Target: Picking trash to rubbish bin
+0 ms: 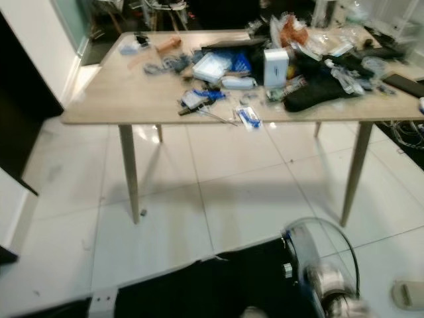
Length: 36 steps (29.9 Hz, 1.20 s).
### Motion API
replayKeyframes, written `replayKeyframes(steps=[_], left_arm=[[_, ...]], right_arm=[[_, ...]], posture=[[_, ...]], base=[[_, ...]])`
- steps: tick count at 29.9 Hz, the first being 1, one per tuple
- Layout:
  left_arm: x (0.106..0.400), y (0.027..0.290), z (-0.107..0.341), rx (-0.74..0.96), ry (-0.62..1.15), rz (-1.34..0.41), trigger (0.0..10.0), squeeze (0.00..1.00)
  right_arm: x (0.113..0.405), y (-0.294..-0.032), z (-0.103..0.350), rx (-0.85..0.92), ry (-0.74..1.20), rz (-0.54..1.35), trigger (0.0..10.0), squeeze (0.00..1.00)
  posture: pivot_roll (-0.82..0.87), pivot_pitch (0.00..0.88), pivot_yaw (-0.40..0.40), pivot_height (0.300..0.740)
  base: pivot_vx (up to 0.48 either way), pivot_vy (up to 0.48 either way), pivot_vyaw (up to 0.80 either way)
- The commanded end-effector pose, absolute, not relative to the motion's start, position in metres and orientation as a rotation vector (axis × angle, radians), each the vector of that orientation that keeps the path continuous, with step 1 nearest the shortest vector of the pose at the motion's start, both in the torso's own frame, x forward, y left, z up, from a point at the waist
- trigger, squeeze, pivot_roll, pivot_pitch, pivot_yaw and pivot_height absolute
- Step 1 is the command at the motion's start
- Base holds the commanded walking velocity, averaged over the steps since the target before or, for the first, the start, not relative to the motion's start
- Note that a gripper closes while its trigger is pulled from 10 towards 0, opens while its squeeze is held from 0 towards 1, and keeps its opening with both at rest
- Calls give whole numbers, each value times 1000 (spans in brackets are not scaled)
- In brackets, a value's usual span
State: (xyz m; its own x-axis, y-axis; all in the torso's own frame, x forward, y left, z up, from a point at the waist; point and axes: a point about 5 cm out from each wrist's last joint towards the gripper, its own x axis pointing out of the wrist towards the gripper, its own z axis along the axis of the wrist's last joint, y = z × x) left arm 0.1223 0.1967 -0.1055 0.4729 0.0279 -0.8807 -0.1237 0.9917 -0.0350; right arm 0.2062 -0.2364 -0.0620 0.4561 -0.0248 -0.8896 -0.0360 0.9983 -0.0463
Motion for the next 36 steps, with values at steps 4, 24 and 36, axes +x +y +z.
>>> replayKeyframes(steps=[4, 24, 36], left_arm=[[110, 200, -109, -82, 1120, 91, 10000, 0], [111, 198, -109, -75, 1114, 70, 10000, 0], [110, 193, -110, -30, 1128, 16, 10000, 0]], right_arm=[[161, -235, -86, 164, 1200, -205, 10000, 0], [157, -233, -88, 34, 1237, -173, 10000, 0], [168, -250, -79, 2, 1198, -202, 10000, 0]], posture=[[-70, 67, 71, 740], [-54, 59, 60, 740], [-52, 57, 57, 740]], base=[[-349, 0, 0], [-144, 0, -379], [0, 0, -775]])
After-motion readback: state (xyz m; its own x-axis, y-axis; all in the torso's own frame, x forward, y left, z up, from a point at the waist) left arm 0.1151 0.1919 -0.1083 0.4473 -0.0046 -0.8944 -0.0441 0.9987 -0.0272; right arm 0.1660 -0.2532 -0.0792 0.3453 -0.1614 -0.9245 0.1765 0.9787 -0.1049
